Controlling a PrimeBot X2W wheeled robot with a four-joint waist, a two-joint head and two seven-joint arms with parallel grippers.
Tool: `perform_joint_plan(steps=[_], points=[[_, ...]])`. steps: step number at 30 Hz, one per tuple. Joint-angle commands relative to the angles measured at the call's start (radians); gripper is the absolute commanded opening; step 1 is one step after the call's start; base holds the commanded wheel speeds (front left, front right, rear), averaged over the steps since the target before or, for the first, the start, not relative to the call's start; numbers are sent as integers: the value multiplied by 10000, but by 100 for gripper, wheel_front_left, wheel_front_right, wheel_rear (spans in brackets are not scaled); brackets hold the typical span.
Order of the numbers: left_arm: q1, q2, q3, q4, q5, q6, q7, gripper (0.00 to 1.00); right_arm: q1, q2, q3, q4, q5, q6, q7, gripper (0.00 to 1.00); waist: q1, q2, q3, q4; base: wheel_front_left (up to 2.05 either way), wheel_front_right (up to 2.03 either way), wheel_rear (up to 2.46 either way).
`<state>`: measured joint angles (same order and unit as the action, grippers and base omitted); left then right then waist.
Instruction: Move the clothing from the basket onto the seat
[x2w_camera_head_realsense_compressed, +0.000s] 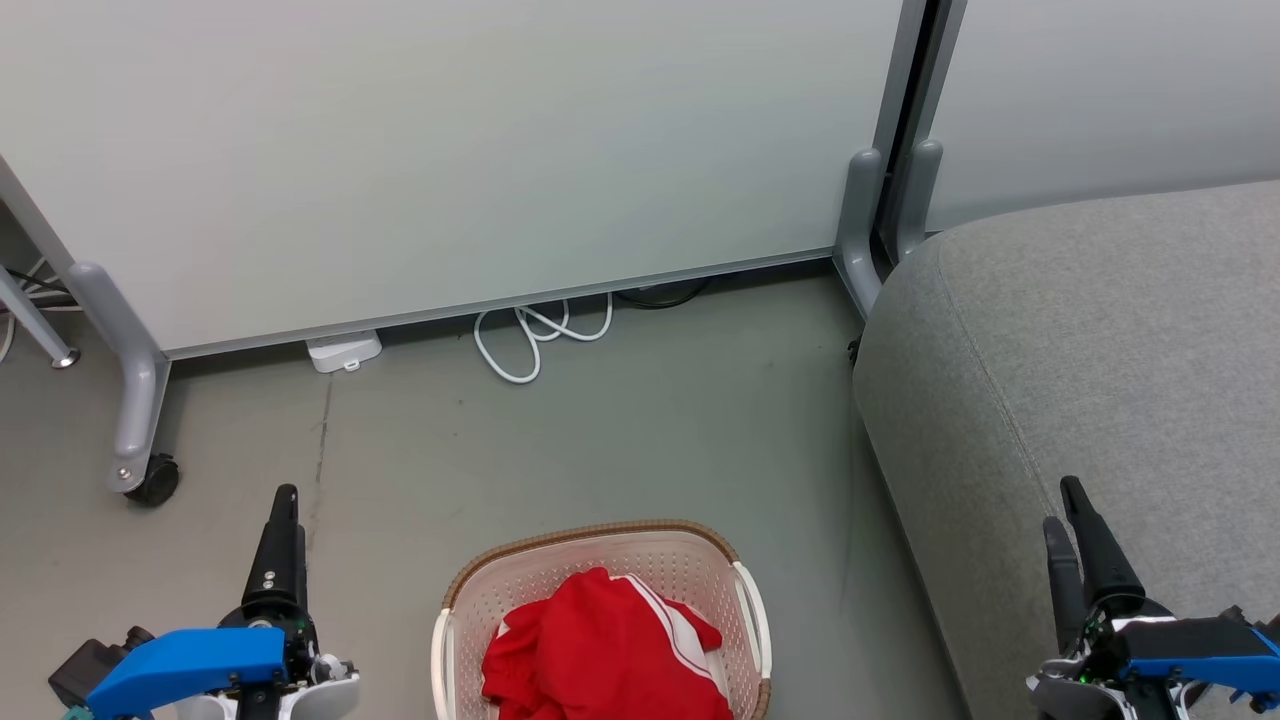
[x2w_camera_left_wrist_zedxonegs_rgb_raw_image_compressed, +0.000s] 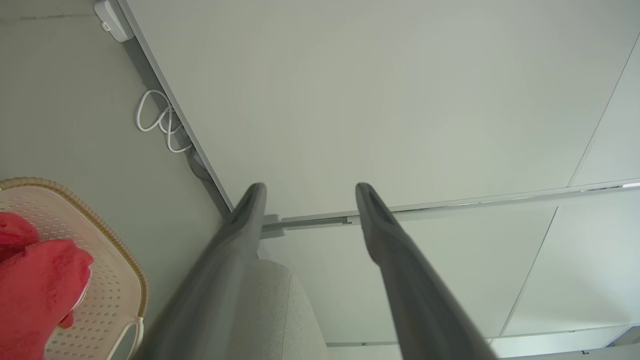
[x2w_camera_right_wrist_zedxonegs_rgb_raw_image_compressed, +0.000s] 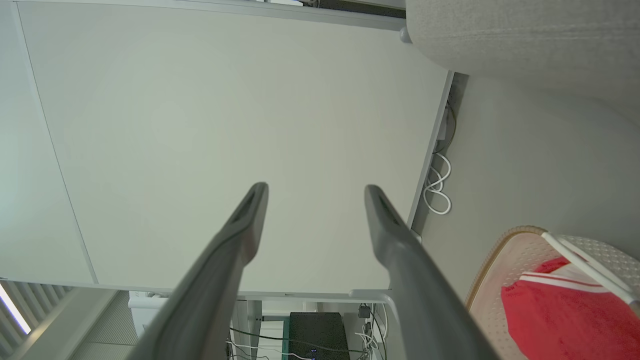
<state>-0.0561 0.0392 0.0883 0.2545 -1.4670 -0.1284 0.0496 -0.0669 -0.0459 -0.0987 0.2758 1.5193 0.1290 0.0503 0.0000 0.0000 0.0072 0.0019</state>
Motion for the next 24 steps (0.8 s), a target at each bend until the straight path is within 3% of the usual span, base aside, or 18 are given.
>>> perform_joint_plan(steps=[1,7,24], points=[[-281,74,-28,-262,442,-7,-112,100,-170,-40,30,-233,-361,12,-120,100,0,0,6,3,0,0,0],[-286,80,-80,-417,1383,9,-333,100,-172,-41,120,-381,-1316,13,-341,100,0,0,21,14,0,0,0],[-188,96,-689,-879,5345,406,-1002,100,-107,-47,504,-871,-5115,16,-1011,100,0,0,44,53,0,0,0]])
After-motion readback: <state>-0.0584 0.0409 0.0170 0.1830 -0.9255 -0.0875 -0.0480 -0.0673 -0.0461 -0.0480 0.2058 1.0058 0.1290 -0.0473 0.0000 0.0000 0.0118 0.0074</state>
